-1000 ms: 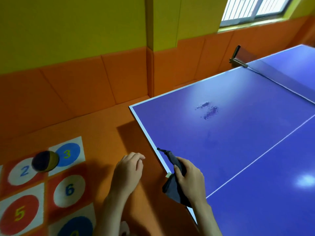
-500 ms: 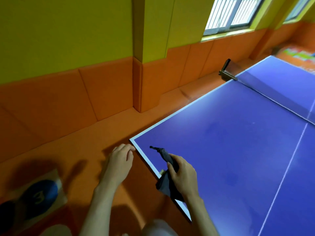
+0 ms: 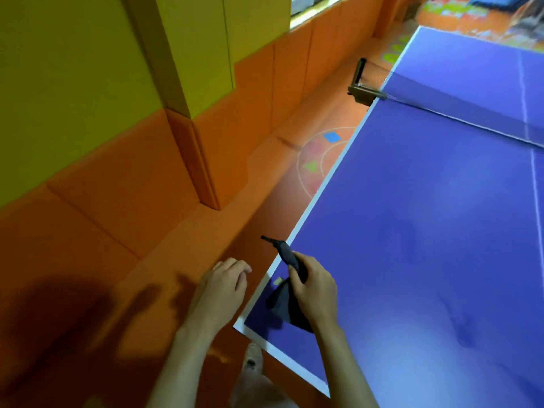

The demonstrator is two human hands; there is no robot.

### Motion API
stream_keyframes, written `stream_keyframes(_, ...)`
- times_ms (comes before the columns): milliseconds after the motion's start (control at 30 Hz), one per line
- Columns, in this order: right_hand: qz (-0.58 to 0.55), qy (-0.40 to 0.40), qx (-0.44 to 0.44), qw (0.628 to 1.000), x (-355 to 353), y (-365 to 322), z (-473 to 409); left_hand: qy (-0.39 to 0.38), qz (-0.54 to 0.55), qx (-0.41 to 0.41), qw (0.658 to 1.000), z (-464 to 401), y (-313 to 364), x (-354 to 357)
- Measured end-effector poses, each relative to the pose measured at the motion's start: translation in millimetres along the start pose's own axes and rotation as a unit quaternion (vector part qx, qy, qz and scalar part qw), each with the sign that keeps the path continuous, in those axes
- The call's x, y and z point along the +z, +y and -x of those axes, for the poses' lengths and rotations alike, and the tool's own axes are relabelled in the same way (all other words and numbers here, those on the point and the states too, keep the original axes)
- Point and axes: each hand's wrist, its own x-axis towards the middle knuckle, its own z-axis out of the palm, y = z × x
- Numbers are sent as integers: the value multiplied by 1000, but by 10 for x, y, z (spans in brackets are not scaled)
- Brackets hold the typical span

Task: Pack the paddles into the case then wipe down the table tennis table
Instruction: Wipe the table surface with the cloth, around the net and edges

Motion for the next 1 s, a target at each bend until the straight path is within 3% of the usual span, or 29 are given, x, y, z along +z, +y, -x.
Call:
stream_keyframes(267,-6,78,94,992,198,-297,-844,-69,15,100,992,-1514,-140,-269)
stream_keyframes(500,28,175,232,957,320,-204,-1068,-160,29,241,957,-2605,-46,-18)
stream_keyframes(667,69,265,332,903,362,-253,-931,-254,7,373,892,-3101,216,153)
stream_keyframes(833,76,365,430,822,393,-429,-559,-333,20,467,819,-3198,600,377)
stream_keyframes(1000,11,446,498,744,654,-528,-105,-402,-19,520,754,-2991,969,756)
